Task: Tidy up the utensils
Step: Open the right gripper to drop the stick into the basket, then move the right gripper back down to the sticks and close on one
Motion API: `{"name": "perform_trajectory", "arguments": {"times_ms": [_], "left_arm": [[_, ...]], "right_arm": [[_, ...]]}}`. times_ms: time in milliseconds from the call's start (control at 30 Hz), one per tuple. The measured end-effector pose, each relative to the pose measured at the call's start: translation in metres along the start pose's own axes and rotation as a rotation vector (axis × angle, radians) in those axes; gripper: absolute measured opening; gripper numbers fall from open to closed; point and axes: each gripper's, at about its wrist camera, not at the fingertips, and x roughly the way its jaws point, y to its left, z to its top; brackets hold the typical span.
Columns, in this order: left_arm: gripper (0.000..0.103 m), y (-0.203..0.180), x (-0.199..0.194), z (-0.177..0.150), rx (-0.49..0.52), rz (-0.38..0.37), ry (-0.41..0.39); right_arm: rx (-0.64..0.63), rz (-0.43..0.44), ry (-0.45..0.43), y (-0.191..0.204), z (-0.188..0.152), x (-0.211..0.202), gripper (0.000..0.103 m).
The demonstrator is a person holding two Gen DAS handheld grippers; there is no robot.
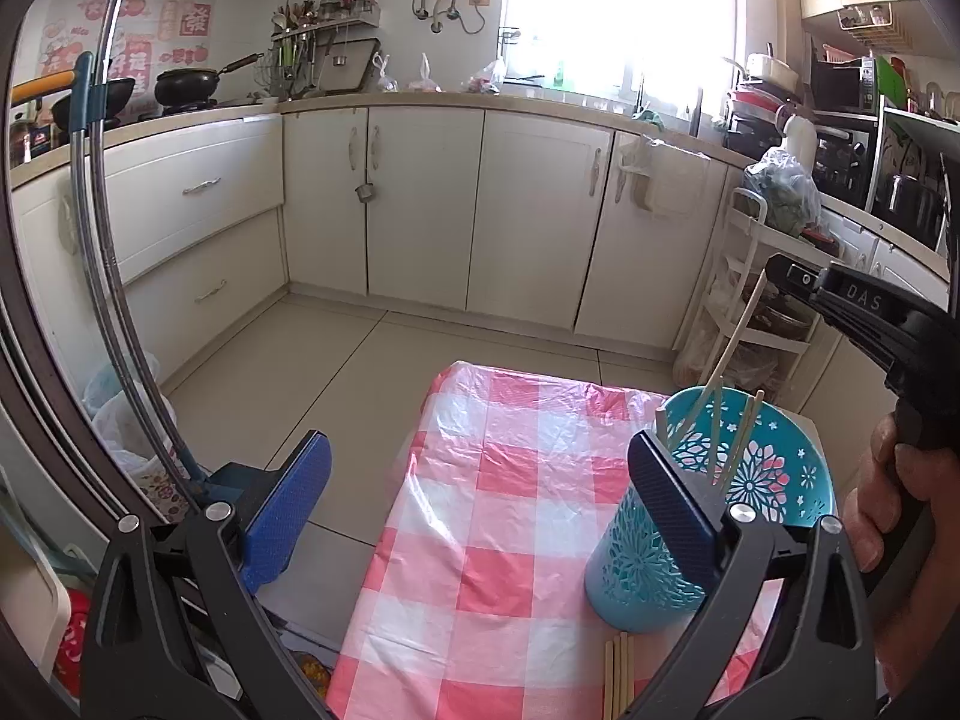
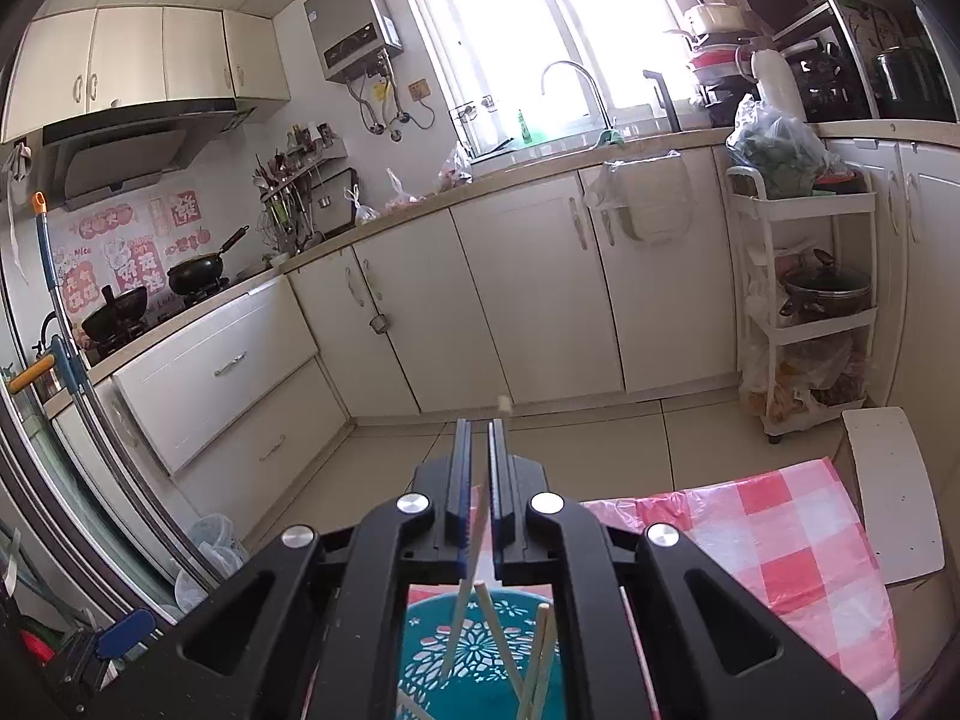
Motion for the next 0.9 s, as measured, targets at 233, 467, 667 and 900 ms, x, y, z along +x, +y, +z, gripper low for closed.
{"name": "perform_trajectory", "arguments": {"times_ms": [233,467,667,900], "left_arm": [[0.095,0.006,0.000,0.001,-0.023,0.004,0.000],[0.095,0.014,0.002,0.003,-0.054,0.004,0.011],[0.095,0.019,0.001,0.003,-0.067,0.004,0.017],[0.095,0.024,0.004,0.002,-0.082,0.007,0.031]], "right_arm": [[-0.047,0.007,0.022,0.002,-0.020,-0.018,0.006],[-0.056,-0.006,0.021,0.000,-0.039,-0.048,0.009],[-0.065,-0.024,-0.009,0.001,-0.048,-0.078,0.014],[-0.072,-0.046,0.009,0.002,-0.068,-0.100,0.015]]}}
